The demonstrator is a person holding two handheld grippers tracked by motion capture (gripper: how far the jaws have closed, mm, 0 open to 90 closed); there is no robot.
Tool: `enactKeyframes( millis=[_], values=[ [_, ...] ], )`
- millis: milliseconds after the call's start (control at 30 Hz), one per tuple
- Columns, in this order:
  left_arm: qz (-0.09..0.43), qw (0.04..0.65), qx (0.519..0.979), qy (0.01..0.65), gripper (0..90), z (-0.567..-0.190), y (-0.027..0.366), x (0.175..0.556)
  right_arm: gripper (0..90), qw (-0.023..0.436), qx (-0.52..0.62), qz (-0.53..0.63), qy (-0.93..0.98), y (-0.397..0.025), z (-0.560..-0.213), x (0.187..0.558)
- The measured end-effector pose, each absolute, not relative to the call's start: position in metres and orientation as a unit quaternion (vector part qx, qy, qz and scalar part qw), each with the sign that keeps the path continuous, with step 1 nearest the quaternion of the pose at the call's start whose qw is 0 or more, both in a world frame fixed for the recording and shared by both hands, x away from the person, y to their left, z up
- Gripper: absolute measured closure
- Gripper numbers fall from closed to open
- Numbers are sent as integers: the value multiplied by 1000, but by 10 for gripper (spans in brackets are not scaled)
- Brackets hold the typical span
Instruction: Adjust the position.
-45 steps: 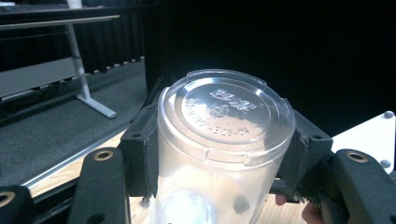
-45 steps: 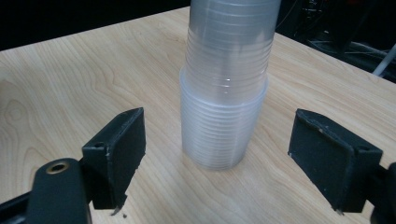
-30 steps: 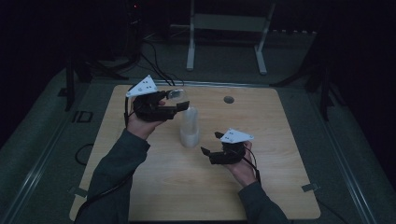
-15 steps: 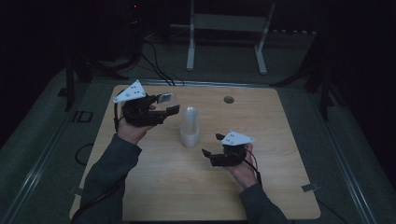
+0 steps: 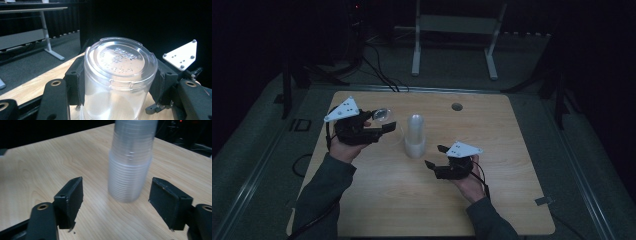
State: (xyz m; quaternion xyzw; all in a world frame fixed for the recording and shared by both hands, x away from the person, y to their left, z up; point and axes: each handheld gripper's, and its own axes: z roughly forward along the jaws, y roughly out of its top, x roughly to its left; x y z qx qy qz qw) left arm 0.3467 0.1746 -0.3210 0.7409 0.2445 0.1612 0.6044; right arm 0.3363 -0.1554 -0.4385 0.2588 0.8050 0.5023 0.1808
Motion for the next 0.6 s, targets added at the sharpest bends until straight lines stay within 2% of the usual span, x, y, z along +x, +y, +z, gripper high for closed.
enactKeyframes(
  millis=[67, 600],
  values=[
    [164, 604, 739, 250, 399, -325, 178, 344, 319, 178, 256, 502, 807, -153, -439, 335],
    [156, 600, 739, 264, 400, -347, 186, 335, 361, 172, 249, 499, 812, -139, -437, 334]
  ],
)
